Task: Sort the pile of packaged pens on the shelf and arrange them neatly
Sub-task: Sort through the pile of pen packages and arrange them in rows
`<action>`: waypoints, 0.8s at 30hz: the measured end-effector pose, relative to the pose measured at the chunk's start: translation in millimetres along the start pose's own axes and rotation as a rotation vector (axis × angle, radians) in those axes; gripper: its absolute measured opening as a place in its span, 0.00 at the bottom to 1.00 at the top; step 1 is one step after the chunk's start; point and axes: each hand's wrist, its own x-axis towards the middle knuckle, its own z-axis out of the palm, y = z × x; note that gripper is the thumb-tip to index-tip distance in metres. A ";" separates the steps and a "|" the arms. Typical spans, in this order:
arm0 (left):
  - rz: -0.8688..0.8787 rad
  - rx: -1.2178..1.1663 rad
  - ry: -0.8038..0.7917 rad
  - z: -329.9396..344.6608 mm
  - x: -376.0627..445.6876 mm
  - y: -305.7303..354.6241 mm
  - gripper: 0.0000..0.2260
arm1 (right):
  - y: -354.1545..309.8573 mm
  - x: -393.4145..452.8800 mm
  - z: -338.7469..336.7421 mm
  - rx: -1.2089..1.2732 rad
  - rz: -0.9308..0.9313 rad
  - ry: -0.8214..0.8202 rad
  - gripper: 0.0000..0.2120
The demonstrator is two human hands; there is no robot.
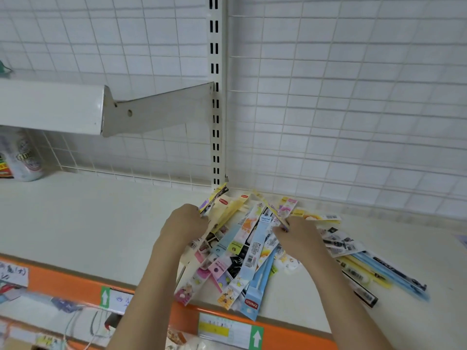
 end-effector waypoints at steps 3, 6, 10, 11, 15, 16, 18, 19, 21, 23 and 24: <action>-0.008 -0.103 0.029 -2.9 -4.9 -5.3 0.14 | -9.4 17.0 -4.9 -0.051 0.042 0.025 0.12; -0.007 -0.165 0.052 -2.1 -9.2 -7.4 0.14 | -9.7 32.6 -7.2 -0.088 0.089 0.027 0.17; -0.005 -0.190 0.068 0.2 -13.8 -11.0 0.14 | -2.1 44.3 -2.9 -0.121 0.122 -0.071 0.21; -0.005 -0.194 0.066 0.8 -15.2 -11.4 0.13 | -1.4 45.7 -4.0 -0.126 0.131 -0.103 0.21; -0.016 -0.253 0.054 3.6 -20.0 -10.6 0.15 | -2.3 46.4 -15.2 -0.038 0.184 -0.179 0.17; -0.018 -0.275 0.054 4.5 -20.2 -11.1 0.16 | -1.2 46.1 -17.7 0.009 0.201 -0.172 0.17; -0.027 -0.329 0.050 5.7 -20.4 -11.8 0.16 | 3.0 43.9 -21.9 0.072 0.216 -0.151 0.19; -0.032 -0.354 0.047 5.8 -20.9 -11.9 0.15 | 5.1 41.6 -23.7 0.113 0.216 -0.135 0.20; -0.036 -0.364 0.040 6.7 -22.0 -11.0 0.15 | 8.5 33.3 -27.8 0.216 0.206 -0.099 0.20; -0.029 -0.345 0.032 8.6 -24.0 -9.8 0.15 | 9.6 19.7 -32.1 0.349 0.183 -0.062 0.20; -0.025 -0.346 0.029 10.2 -24.6 -9.8 0.15 | 10.8 12.3 -33.1 0.421 0.173 -0.051 0.19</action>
